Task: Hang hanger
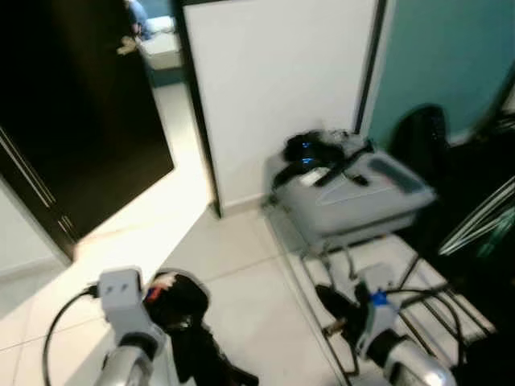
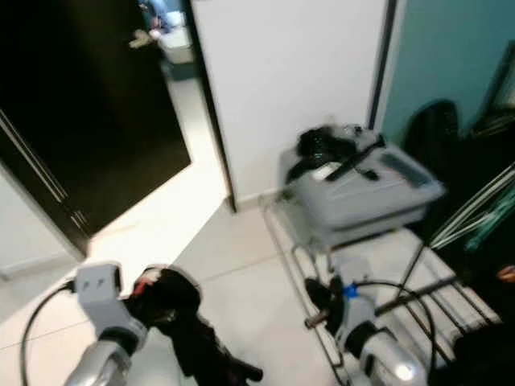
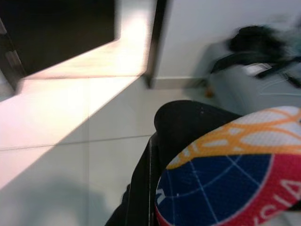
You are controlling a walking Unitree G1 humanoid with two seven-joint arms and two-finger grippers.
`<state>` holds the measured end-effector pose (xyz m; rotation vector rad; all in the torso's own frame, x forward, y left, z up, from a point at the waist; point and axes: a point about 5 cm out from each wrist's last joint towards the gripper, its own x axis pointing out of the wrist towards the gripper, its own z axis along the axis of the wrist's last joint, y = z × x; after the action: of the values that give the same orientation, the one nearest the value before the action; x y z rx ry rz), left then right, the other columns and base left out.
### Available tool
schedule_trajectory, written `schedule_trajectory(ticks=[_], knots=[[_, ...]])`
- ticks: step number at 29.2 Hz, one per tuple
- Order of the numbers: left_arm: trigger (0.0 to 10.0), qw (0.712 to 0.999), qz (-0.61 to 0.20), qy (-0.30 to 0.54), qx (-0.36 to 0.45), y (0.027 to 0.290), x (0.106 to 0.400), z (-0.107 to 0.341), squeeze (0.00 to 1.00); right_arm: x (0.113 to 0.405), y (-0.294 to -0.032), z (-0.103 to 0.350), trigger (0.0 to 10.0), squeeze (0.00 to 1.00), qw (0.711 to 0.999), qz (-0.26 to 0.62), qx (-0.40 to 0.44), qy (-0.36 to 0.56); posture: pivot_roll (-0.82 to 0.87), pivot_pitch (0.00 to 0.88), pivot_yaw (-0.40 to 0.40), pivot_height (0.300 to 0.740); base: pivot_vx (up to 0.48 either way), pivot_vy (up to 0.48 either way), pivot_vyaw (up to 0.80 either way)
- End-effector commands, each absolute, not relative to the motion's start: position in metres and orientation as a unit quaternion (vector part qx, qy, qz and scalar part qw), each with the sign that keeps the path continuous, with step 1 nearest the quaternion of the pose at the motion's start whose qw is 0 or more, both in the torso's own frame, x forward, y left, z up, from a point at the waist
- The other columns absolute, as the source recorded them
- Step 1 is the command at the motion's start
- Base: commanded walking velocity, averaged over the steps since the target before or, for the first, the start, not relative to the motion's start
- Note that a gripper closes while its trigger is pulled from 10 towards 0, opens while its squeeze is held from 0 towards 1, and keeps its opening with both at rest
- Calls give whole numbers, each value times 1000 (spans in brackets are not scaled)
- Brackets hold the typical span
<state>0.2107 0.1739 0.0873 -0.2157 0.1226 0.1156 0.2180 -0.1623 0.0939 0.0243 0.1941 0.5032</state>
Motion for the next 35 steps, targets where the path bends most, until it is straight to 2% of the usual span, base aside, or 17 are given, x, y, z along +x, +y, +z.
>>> schedule_trajectory(ticks=[1, 35], knots=[[10000, 991, 59, 62, -102, 175, 210, 87, 0, 216, -164, 93, 10000, 0, 964, 247, 13, 98, -69, 0, 45, 740, 0, 0, 763], [10000, 992, 62, 57, -96, 175, 212, 91, 0, 217, -164, 95, 10000, 0, 961, 257, 22, 97, -61, 0, 41, 740, 0, 0, 763]])
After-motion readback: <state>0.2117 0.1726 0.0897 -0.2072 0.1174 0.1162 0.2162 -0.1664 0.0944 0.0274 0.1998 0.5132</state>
